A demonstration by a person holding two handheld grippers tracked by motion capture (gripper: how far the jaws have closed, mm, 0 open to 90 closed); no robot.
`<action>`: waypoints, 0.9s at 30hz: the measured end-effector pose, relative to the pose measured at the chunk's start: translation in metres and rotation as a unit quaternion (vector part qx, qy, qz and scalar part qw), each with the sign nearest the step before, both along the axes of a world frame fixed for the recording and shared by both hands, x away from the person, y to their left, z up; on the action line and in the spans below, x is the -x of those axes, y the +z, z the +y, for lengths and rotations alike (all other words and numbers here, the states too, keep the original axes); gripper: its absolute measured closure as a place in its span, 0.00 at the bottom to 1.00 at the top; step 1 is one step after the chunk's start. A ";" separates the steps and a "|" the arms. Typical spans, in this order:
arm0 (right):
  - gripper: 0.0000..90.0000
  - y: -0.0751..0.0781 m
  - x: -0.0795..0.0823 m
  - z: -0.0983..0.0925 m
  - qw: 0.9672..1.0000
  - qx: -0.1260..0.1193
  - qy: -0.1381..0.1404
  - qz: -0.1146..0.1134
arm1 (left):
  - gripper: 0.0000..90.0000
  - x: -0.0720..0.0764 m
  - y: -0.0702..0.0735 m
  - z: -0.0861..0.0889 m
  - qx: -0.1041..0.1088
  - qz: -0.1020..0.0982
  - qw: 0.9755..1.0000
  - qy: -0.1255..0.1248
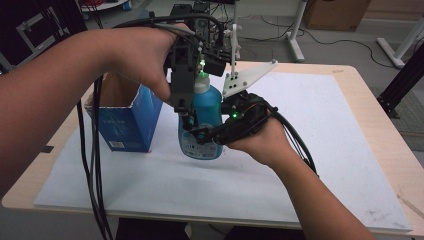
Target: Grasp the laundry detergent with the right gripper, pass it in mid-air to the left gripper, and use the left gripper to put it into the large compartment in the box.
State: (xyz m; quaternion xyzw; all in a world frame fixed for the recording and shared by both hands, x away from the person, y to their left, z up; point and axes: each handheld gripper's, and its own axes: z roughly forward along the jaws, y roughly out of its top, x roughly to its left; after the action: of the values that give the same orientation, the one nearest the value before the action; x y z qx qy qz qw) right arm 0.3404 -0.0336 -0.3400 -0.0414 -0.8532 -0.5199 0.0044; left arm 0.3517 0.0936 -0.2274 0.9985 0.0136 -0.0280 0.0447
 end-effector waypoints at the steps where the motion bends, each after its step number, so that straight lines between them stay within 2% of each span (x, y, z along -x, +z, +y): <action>1: 0.53 0.000 0.000 0.000 1.000 0.000 0.000 0.000 | 0.03 0.001 -0.001 0.000 0.002 -0.002 1.000 0.006; 4: 0.53 0.000 0.000 0.000 1.000 -0.001 0.001 0.001 | 0.03 0.000 -0.001 -0.002 -0.004 0.000 1.000 0.008; 6: 0.53 0.000 0.001 0.001 1.000 -0.003 0.002 0.001 | 0.09 0.000 -0.002 -0.003 -0.006 0.001 1.000 0.011; 11: 0.53 0.000 0.000 0.000 1.000 -0.002 0.003 -0.001 | 0.12 -0.001 -0.002 -0.004 -0.008 0.003 1.000 0.011; 18: 0.53 0.000 0.000 0.000 1.000 -0.003 0.002 0.004 | 0.17 -0.002 -0.001 -0.003 -0.009 -0.005 1.000 0.014; 27: 0.53 0.000 -0.001 0.000 1.000 -0.009 0.004 0.004 | 0.28 -0.001 -0.001 -0.004 -0.015 0.003 1.000 0.013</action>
State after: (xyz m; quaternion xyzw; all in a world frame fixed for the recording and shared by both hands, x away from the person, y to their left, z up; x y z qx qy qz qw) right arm 0.3412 -0.0335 -0.3404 -0.0398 -0.8485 -0.5276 0.0102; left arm 0.3531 0.0895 -0.2288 0.9988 0.0266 -0.0298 0.0296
